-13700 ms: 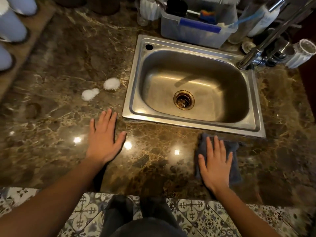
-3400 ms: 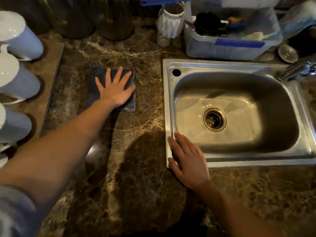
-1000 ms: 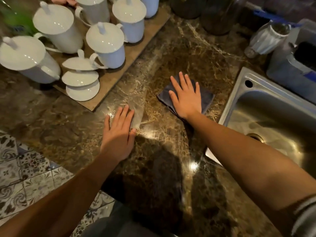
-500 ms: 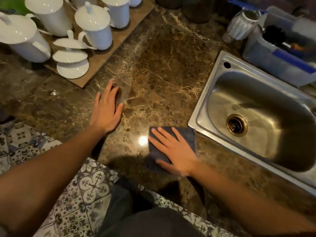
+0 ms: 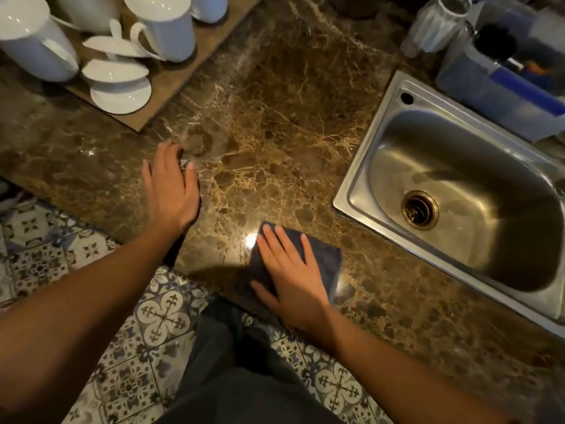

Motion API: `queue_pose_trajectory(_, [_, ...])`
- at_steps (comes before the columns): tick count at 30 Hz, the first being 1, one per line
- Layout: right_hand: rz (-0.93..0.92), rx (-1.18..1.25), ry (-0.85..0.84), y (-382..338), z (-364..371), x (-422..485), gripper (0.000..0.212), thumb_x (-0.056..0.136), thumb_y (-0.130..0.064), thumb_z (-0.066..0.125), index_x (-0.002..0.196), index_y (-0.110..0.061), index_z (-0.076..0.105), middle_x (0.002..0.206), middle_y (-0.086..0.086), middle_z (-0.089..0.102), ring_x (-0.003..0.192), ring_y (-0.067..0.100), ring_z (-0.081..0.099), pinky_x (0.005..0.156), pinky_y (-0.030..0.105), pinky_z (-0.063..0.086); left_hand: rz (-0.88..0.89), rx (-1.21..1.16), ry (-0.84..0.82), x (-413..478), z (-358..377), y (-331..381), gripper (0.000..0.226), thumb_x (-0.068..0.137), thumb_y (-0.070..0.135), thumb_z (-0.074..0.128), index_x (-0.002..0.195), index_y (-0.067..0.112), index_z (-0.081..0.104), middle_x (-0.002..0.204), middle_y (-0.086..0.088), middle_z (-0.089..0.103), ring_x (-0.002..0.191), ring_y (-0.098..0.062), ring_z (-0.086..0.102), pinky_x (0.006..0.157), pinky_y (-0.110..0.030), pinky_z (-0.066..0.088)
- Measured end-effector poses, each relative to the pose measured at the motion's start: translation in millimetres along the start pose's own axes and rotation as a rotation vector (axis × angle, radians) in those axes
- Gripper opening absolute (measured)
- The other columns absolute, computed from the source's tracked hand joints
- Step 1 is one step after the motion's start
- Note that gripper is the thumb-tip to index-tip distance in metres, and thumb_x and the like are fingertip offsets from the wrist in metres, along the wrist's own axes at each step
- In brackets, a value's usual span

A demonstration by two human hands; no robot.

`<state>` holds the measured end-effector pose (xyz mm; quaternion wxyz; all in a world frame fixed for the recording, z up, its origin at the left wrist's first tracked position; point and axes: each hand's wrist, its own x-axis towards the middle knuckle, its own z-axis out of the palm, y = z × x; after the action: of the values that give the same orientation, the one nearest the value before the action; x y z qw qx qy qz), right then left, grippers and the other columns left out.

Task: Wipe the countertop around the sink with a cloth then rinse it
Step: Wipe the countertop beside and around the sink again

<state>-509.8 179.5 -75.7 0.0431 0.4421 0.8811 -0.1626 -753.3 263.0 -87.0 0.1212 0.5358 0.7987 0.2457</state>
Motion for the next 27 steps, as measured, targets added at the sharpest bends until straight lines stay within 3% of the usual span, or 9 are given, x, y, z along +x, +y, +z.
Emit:
queue_pose_trajectory(5, [0.066,-0.017,0.076,13.0,-16.7,105.4,0.069,0.096,-0.053,0.031,0.153,-0.016,0.015,0.161,0.001,0.006,0.148,0.017,-0.001,0.116,0.048,-0.002,-0.111,-0.048,0.095,-0.9,-2.5,-2.7,0.043,0.099,0.033,0.031,0.136,0.014,0.041,0.148,-0.004,0.038,0.139,-0.018,0.031,0.118,-0.049,0.006])
queue_pose_trajectory(11, [0.17,-0.06,0.163,44.6,-46.9,218.8,0.062,0.1,-0.048,0.026,0.152,-0.015,0.018,0.161,0.002,0.012,0.147,0.018,0.006,0.116,0.048,0.005,-0.093,0.266,-0.099,8.4,1.4,-3.3,0.059,0.097,0.045,0.026,0.146,0.012,0.029,0.158,-0.006,0.019,0.147,-0.024,0.009,0.115,-0.055,0.002])
queue_pose_trajectory(19, [0.326,-0.022,0.211,68.1,-75.0,316.4,0.06,0.101,-0.044,0.022,0.153,-0.014,0.016,0.161,0.003,0.011,0.148,0.02,0.005,0.117,0.051,0.005,-0.093,0.261,-0.125,8.9,4.3,-6.4,0.067,0.094,0.053,0.017,0.149,0.016,0.028,0.159,-0.003,0.018,0.147,-0.023,0.008,0.115,-0.055,-0.001])
queue_pose_trajectory(23, [0.265,-0.057,0.201,65.3,-75.1,309.4,0.059,0.102,-0.042,0.022,0.153,-0.014,0.014,0.161,0.003,0.01,0.147,0.019,0.006,0.117,0.049,0.007,-0.091,0.296,-0.152,8.6,3.6,-7.7,0.069,0.095,0.055,0.015,0.15,0.014,0.024,0.159,-0.004,0.019,0.147,-0.024,0.01,0.114,-0.056,0.002])
queue_pose_trajectory(27, [0.035,-0.077,0.127,40.6,-64.8,272.7,0.059,0.102,-0.04,0.027,0.153,-0.016,0.013,0.161,0.001,0.008,0.148,0.018,0.004,0.118,0.048,0.008,-0.083,0.299,-0.147,8.4,2.1,-5.4,0.071,0.094,0.056,0.017,0.149,0.011,0.028,0.156,-0.009,0.028,0.144,-0.028,0.022,0.113,-0.06,0.011])
